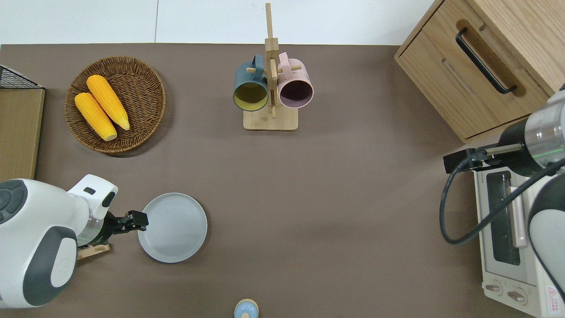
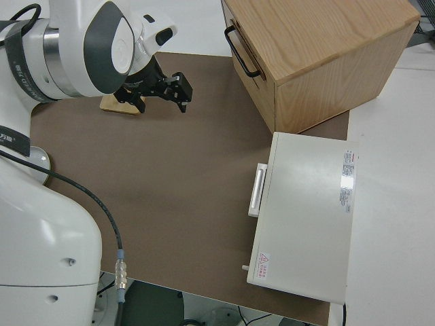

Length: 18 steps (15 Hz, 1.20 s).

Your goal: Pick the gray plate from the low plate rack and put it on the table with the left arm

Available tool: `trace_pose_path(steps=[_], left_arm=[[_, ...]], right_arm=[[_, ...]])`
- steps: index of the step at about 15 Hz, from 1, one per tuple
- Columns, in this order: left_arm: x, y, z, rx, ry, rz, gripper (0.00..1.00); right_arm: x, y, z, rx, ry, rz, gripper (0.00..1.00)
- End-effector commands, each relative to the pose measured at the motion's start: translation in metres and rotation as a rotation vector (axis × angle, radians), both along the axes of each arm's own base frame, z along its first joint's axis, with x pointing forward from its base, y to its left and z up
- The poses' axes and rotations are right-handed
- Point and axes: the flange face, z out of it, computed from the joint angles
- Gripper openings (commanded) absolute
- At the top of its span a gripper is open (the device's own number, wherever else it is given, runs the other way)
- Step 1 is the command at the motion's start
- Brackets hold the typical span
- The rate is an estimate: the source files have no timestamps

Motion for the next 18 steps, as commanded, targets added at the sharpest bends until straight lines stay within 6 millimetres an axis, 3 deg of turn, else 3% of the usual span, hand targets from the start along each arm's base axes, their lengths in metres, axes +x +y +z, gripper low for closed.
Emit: trace_pose_path(steps=[1,4,6,8,9,13,18], left_arm=[[0.033,0.009,0.044,0.066,-0.036,-0.034,0.99],[0.05,0.024,0.078,0.054,-0.089,0.003,0.99],[0.057,0.027,0.119,0.02,-0.117,-0.027,0.99],[0.057,0.05,0.141,-0.015,-0.118,-0.127,0.99],[0.055,0.061,0.144,-0.045,-0.12,-0.189,0.99],[0.056,0.062,0.162,-0.043,-0.137,-0.202,0.99],[0.058,0.057,0.158,-0.025,-0.112,-0.202,0.99]], right_arm=[[-0.002,-0.001,0.004,-0.003,0.002,-0.014,0.983],[-0.002,-0.001,0.004,-0.003,0.002,-0.014,0.983],[-0.002,-0.001,0.004,-0.003,0.002,-0.014,0.983],[-0.002,-0.001,0.004,-0.003,0.002,-0.014,0.983],[-0.002,-0.001,0.005,-0.002,0.001,-0.014,0.983],[-0.002,-0.001,0.004,-0.003,0.002,-0.014,0.983],[-0.002,-0.002,0.004,-0.002,0.004,-0.015,0.983]])
